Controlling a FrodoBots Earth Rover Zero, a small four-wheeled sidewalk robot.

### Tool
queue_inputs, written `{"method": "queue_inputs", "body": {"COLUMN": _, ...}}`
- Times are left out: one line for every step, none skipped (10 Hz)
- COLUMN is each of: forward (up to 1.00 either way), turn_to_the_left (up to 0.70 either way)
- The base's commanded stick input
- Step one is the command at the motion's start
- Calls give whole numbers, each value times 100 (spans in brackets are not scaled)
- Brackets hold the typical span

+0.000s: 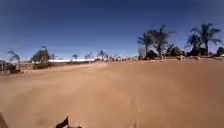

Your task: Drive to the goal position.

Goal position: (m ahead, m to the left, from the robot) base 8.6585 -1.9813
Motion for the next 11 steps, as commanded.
{"method": "queue_inputs", "body": {"forward": 70, "turn_to_the_left": 0}}
{"method": "queue_inputs", "body": {"forward": 70, "turn_to_the_left": 0}}
{"method": "queue_inputs", "body": {"forward": 70, "turn_to_the_left": 0}}
{"method": "queue_inputs", "body": {"forward": 70, "turn_to_the_left": 0}}
{"method": "queue_inputs", "body": {"forward": 70, "turn_to_the_left": 0}}
{"method": "queue_inputs", "body": {"forward": 70, "turn_to_the_left": 0}}
{"method": "queue_inputs", "body": {"forward": 70, "turn_to_the_left": 0}}
{"method": "queue_inputs", "body": {"forward": 70, "turn_to_the_left": 0}}
{"method": "queue_inputs", "body": {"forward": 70, "turn_to_the_left": 0}}
{"method": "queue_inputs", "body": {"forward": 70, "turn_to_the_left": 0}}
{"method": "queue_inputs", "body": {"forward": 70, "turn_to_the_left": 0}}
